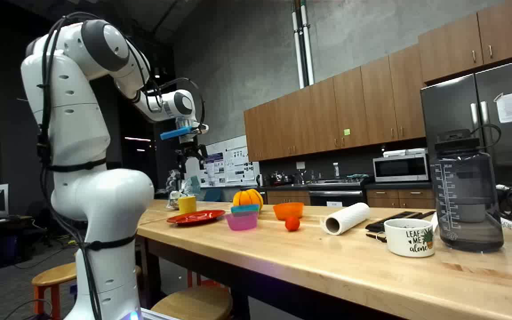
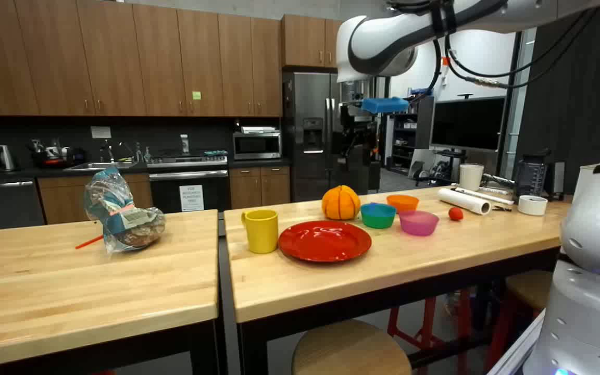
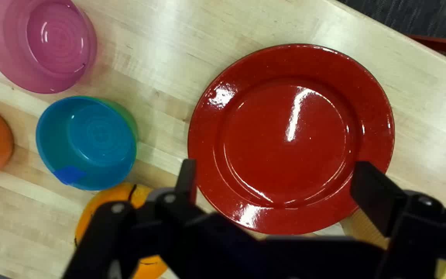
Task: Pick up the yellow mug and put it on the table in between the orange bowl and the kitchen paper
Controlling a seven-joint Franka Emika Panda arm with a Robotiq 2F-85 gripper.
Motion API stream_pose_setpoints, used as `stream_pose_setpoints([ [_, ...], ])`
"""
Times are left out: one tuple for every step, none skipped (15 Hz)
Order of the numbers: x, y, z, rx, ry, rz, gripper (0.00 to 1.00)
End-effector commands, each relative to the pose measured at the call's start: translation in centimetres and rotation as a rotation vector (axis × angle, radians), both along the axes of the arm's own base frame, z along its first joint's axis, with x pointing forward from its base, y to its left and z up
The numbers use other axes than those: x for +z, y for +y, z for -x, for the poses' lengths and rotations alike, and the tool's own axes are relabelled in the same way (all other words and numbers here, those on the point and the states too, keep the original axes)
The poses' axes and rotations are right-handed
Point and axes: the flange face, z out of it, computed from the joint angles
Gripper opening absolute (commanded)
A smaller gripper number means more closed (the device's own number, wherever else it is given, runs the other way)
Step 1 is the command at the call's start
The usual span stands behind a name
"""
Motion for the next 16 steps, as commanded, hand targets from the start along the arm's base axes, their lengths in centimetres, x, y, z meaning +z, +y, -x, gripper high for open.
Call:
stream_pose_setpoints([
  [0.1,0.0,0.0,0.0,0.0,0.0,1.0],
  [0.1,0.0,0.0,0.0,0.0,0.0,1.0],
  [0.1,0.0,0.0,0.0,0.0,0.0,1.0],
  [0.1,0.0,0.0,0.0,0.0,0.0,1.0],
  [0.1,0.0,0.0,0.0,0.0,0.0,1.0],
  [0.1,0.0,0.0,0.0,0.0,0.0,1.0],
  [0.1,0.0,0.0,0.0,0.0,0.0,1.0],
  [0.1,0.0,0.0,0.0,0.0,0.0,1.0],
  [0.1,0.0,0.0,0.0,0.0,0.0,1.0],
  [0.0,0.1,-0.2,-0.002,-0.005,-0.014,1.0],
  [-0.1,0.3,-0.4,-0.009,-0.015,-0.038,1.0],
  [-0.1,0.6,-0.7,-0.015,-0.026,-0.053,1.0],
  [-0.2,1.0,-1.0,-0.019,-0.04,-0.068,1.0],
  [-0.5,1.4,-1.4,-0.027,-0.052,-0.086,1.0],
  [-0.6,1.7,-1.8,-0.038,-0.059,-0.107,1.0],
  [-0.9,2.3,-2.2,-0.051,-0.062,-0.121,1.0],
])
